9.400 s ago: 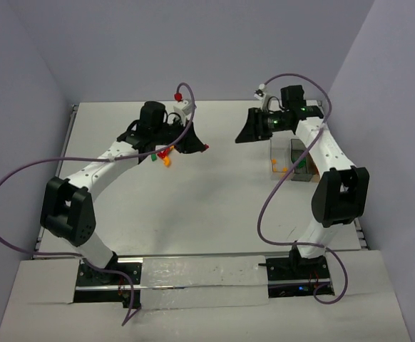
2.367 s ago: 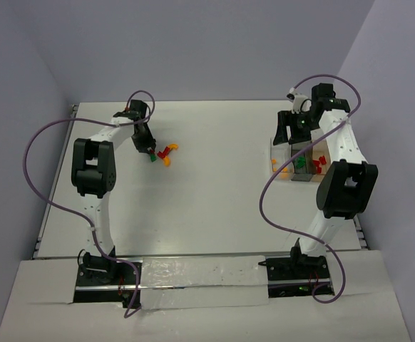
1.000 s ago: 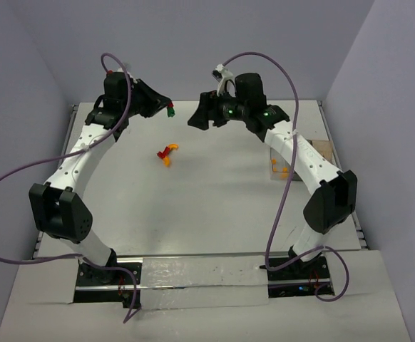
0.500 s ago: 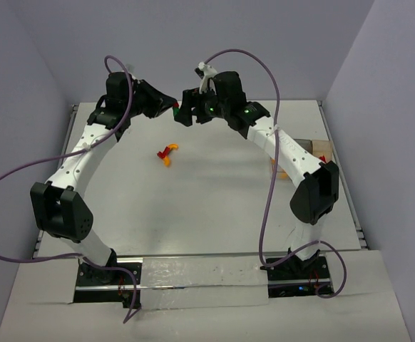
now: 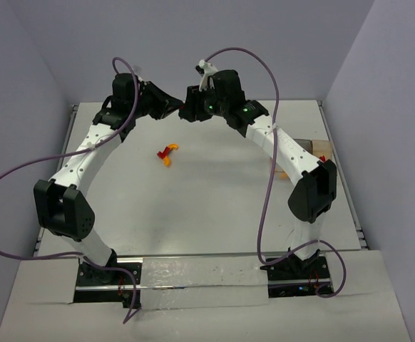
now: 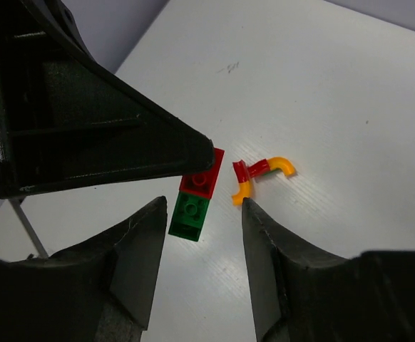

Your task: Sort the legos into containers by color

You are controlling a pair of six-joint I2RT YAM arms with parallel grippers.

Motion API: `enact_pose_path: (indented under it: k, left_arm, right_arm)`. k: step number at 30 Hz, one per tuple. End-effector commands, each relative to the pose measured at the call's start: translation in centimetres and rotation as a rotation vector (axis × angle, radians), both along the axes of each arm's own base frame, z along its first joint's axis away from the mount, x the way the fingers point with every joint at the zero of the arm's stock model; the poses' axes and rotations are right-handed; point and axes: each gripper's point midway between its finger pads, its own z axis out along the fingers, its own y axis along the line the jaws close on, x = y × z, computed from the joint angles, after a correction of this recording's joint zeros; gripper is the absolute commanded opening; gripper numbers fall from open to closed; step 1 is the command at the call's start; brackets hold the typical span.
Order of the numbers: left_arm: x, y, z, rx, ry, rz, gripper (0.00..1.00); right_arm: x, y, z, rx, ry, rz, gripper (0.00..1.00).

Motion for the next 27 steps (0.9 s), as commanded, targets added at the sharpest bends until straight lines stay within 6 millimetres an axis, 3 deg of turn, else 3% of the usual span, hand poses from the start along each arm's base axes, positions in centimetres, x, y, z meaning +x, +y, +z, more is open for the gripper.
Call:
enact_pose_path:
  k: [1, 11, 18, 27]
  left_arm:
    - [0.2, -0.9, 1.3, -0.033, -0.035, -0.018, 0.0]
    - [1.0, -1.0, 2.0, -0.042, -0.048, -0.014, 0.0]
    - [1.8, -0.8, 3.1, -0.101, -0.049, -0.02, 0.0]
    - [0.9, -1.8, 1.9, -0.149, 0.023, -0.05, 0.0]
  right_arm:
    - [0.7, 0.9, 1.5, 0.029, -0.041, 0.0, 0.34]
    - [0.0, 0.9, -0.5, -0.004, 0.002, 0.019, 0.0]
    - [-1.0, 0.1, -2.0, -0.071, -0.001, 0.034, 0.0]
    - [-0.7, -1.2, -5.3, -0.29, -0.04, -0.058, 0.0]
